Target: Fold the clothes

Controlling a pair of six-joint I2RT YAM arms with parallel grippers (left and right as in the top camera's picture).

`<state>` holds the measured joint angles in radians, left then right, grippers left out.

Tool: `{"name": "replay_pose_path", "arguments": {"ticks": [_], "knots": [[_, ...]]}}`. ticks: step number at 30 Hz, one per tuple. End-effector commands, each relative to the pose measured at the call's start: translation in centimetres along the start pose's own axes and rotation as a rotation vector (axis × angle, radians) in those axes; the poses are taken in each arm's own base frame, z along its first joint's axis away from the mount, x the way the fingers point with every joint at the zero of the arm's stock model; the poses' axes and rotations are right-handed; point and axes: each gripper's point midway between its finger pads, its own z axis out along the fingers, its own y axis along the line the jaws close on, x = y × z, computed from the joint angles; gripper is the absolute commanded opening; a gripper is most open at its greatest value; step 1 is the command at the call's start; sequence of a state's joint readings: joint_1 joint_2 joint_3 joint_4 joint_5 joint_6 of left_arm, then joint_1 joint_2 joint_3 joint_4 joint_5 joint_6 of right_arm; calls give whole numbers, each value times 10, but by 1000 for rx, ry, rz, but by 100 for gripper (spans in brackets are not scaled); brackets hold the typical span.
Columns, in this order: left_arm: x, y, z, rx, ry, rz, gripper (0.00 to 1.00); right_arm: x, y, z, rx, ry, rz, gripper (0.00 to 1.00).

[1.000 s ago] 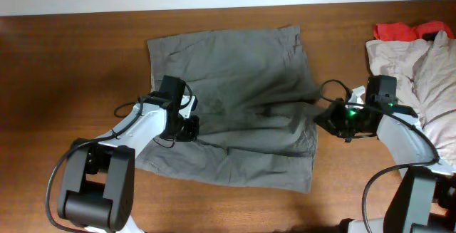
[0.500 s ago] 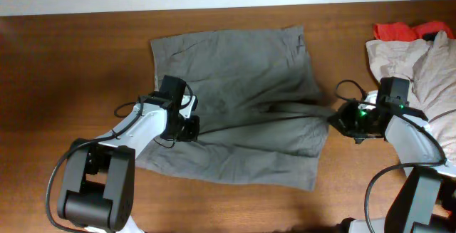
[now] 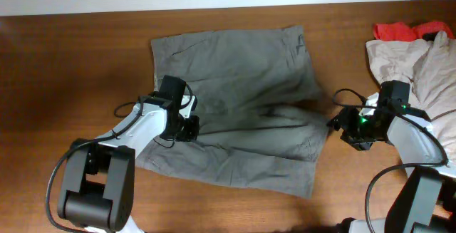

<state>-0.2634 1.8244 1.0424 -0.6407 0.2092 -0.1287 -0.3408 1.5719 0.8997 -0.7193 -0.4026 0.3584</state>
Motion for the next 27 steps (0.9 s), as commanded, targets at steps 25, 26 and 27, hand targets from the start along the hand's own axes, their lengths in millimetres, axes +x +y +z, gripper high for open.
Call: {"name": "replay_pose_path", "arguments": {"ticks": [25, 26, 27], "knots": [[5, 12, 6, -52, 15, -6, 7, 8, 8, 39, 19, -24, -216, 39], [5, 12, 6, -52, 15, -6, 7, 8, 9, 39, 19, -23, -216, 36], [5, 12, 6, -52, 15, -5, 7, 9, 9, 39, 17, -20, -216, 33]]}}
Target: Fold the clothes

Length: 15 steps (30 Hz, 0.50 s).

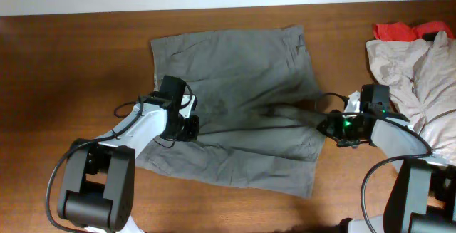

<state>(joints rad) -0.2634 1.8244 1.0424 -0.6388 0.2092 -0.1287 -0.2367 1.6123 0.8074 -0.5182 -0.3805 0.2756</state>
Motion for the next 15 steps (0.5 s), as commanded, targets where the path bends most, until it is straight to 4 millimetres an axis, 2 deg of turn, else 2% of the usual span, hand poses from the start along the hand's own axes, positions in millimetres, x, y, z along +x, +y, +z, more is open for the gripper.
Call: {"name": "replay_pose_path", "arguments": {"ticks": [1, 3, 4, 7, 12, 15], "knots": [[5, 12, 6, -53, 16, -5, 7, 3, -3, 3, 19, 10, -12, 29], [5, 12, 6, -53, 16, -5, 8, 8, 0, 3, 1, 31, -5, 9], [5, 12, 6, -52, 16, -2, 8, 12, 3, 3, -17, 47, 4, 4], [5, 12, 6, -55, 16, 5, 8, 17, 15, 1, -88, 74, 42, 4], [6, 12, 6, -56, 19, 5, 8, 13, 31, -8, -156, 81, 118, 4], [6, 13, 6, -56, 19, 5, 8, 11, 55, -19, -269, 110, 178, 4]]}}
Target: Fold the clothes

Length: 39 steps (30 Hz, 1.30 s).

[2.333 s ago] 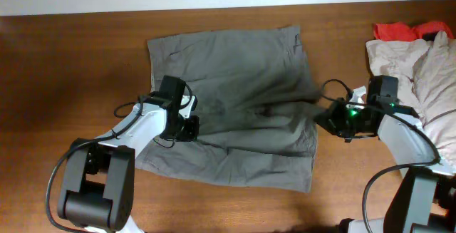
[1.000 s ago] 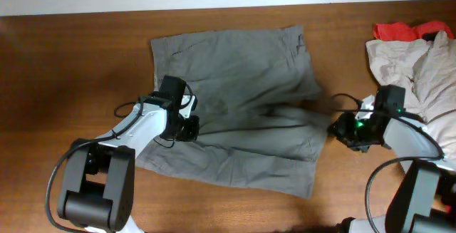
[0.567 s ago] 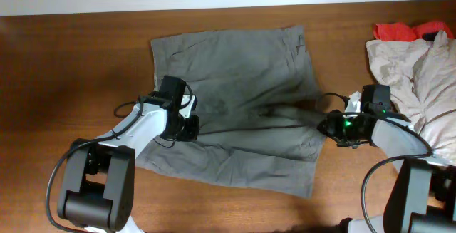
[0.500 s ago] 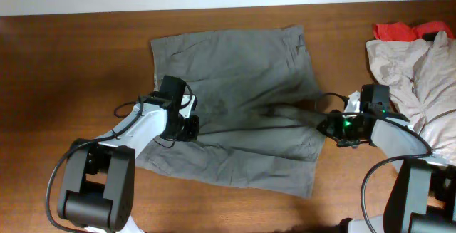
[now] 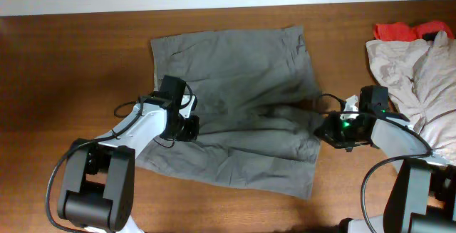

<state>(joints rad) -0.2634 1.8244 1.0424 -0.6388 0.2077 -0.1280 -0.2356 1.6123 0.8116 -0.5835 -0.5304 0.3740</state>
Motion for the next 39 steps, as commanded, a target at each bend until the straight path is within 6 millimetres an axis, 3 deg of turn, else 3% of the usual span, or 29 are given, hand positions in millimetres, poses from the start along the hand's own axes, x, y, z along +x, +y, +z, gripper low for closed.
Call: {"name": "replay_pose_path", "arguments": {"ticks": [1, 4, 8, 10, 16, 20, 23, 24, 27, 29, 35, 39], "knots": [[6, 12, 6, -55, 19, 4, 8, -3, 44, -15, -189, 24, 64, 4], [6, 12, 6, -55, 19, 4, 8, -11, 62, -22, -276, 10, 92, 4], [6, 12, 6, -55, 19, 4, 8, -30, 71, -26, -309, -67, 66, 4], [6, 13, 6, -62, 18, 4, 8, -42, 66, -29, -289, -123, 60, 4], [5, 18, 5, -88, 16, 5, 8, -74, 27, -45, -215, -252, 152, 4], [5, 18, 5, -88, 16, 5, 8, -85, 9, -54, -191, -296, 197, 4], [5, 18, 5, -88, 16, 5, 8, -86, 7, -55, -185, -305, 185, 5], [5, 18, 5, -88, 15, 5, 8, -86, 8, -54, -184, -305, 163, 11], [5, 18, 5, -88, 15, 5, 8, -84, 12, -52, -178, -301, 95, 45], [5, 18, 5, -88, 15, 5, 8, -83, 12, -52, -171, -303, 51, 56], [4, 20, 5, -103, 11, 5, 12, -67, 15, -54, -166, -262, -110, 58], [3, 20, 5, -102, 5, 6, 14, -54, 27, -68, -191, -260, -186, 57]]}}
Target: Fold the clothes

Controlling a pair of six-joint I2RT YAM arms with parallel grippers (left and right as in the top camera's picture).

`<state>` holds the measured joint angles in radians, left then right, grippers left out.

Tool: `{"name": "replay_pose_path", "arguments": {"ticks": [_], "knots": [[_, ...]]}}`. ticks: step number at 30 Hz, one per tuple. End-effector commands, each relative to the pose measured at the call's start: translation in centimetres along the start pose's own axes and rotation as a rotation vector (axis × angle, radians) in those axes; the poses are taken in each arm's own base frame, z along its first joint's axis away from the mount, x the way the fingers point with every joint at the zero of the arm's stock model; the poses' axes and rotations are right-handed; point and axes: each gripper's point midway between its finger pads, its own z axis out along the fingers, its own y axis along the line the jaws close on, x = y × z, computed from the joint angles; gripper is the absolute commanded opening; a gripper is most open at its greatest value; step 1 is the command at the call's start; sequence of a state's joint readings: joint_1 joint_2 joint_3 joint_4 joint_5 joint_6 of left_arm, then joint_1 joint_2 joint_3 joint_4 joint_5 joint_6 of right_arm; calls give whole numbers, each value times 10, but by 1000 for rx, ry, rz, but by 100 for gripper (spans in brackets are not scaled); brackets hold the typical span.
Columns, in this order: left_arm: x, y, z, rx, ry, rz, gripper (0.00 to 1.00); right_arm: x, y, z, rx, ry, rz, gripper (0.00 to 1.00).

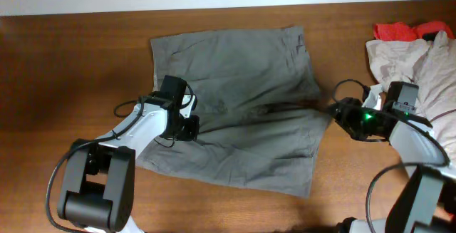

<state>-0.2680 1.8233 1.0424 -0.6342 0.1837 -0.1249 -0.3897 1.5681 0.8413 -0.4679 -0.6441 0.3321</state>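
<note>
A pair of grey shorts (242, 76) lies spread flat on the brown table (71, 69). My left gripper (189, 128) sits low on the shorts' left side at mid-height, its dark fingers pressed into the cloth and seemingly shut on a pinch of it. My right gripper (340, 113) is at the shorts' right edge. That edge is drawn out into a point towards it, so it looks shut on the cloth. A crease runs across the shorts between the two grippers.
A pile of beige clothes (420, 69) lies at the right edge of the table, close behind my right arm. A red garment (399, 30) lies beside its top. The table's far edge meets a white wall.
My right gripper has moved to the right, and the shorts' right edge has come out with it, smoothing the bunched cloth there. My left gripper has not moved.
My right gripper first stood off the shorts' right edge, with the left resting on the left side. It was then in over the edge, where the cloth bunched. Now it is farther right with the edge stretched out. The left stayed put throughout.
</note>
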Motion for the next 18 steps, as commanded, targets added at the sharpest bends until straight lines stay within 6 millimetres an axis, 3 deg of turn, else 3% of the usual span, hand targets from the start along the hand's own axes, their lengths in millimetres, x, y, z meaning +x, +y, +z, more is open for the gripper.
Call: {"name": "replay_pose_path", "arguments": {"ticks": [1, 7, 11, 15, 18], "knots": [[3, 18, 5, -79, 11, -2, 15, -3, 30, -29, -60, -58, -175, 57], [-6, 14, -4, -72, -13, 18, 15, 7, 64, -79, -74, -173, -299, 58], [-29, 6, -34, -65, -102, 34, 16, 26, 84, -114, -86, -249, -356, 62], [-57, -2, -78, -71, -259, 100, 28, 56, 84, -138, -36, -276, -350, 64], [-72, -9, -105, -78, -367, 190, 49, 80, 68, -146, 39, -252, -258, 64]]}}
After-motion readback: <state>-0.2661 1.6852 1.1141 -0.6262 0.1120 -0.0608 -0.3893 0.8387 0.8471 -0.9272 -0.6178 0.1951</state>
